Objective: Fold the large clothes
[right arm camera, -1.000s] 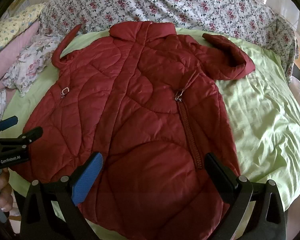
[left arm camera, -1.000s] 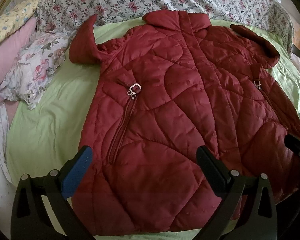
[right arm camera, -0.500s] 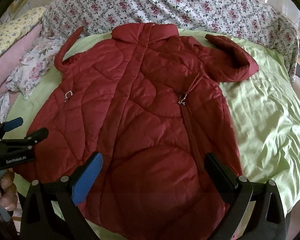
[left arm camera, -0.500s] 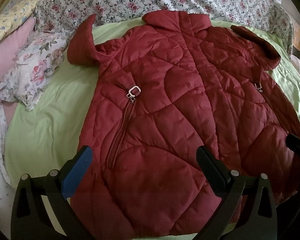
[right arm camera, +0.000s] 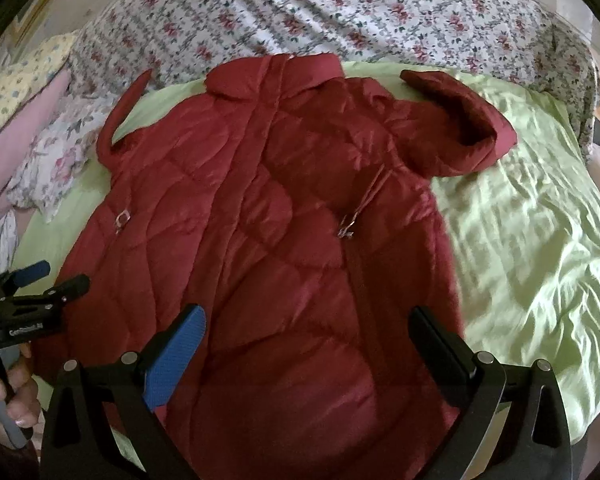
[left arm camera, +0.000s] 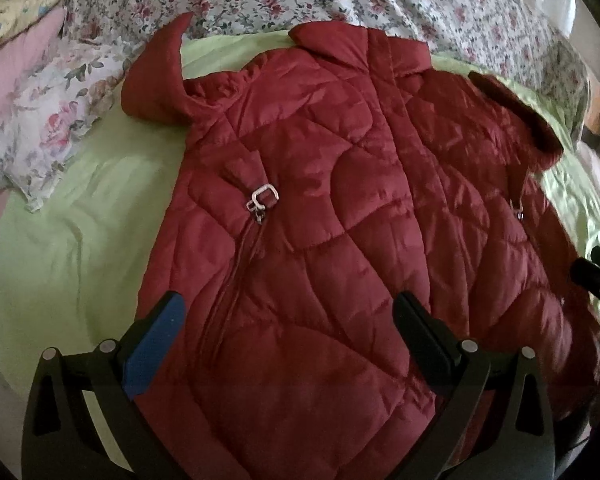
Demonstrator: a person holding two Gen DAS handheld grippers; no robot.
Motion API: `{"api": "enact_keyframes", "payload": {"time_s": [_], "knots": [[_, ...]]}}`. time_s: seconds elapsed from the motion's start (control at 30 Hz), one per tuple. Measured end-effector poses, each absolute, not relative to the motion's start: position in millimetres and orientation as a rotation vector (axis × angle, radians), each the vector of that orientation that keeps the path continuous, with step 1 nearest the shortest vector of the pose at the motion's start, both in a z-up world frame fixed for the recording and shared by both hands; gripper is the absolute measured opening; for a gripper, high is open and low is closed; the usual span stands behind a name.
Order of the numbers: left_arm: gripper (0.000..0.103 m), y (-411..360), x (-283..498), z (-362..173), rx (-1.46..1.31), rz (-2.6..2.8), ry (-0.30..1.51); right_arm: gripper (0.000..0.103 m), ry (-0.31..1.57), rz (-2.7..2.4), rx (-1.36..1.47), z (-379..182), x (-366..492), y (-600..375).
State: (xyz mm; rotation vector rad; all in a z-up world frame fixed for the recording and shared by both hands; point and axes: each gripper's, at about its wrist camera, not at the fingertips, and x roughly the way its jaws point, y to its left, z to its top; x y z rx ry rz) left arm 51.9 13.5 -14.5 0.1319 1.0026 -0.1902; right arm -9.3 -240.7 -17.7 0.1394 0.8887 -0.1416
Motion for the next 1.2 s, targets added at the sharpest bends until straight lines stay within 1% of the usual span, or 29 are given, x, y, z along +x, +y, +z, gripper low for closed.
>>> {"api": "enact_keyframes", "payload": {"time_s": [0.3, 0.53, 0.67, 0.8, 1.0, 1.13, 1.17, 1.2], "knots": [[0.103, 20, 80, -11, 0.066, -0.225, 0.985, 0.102, 0.810, -0.207, 0.157, 2, 10, -289], [0.103, 27, 115, -8, -0.042, -0.259, 0.961, 0.100, 0.786, -0.265, 0.200, 13, 55, -350], [0.103, 27, 134, -8, -0.035, -0.253, 0.967, 0.089, 0.790, -0.317, 0.228, 12, 91, -393], [0.103, 28, 149, -11, -0.038, -0.264, 0.991, 0.081, 0.808, -0.380, 0.249, 3, 135, -435], [0.103, 23, 163, -20, -0.033, -0.256, 1.010, 0.080, 0.835, -0.453, 0.218, -17, 191, -467], [0.103, 15, 169, -27, -0.025, -0.273, 1.035, 0.080, 0.878, -0.485, 0.127, -35, 224, -469], [0.103, 12, 170, -28, -0.019, -0.276, 1.039, 0.079, 0.894, -0.497, 0.100, -40, 230, -469], [0.103, 10, 170, -29, -0.012, -0.279, 1.041, 0.074, 0.907, -0.510, 0.084, -44, 235, -471]]}}
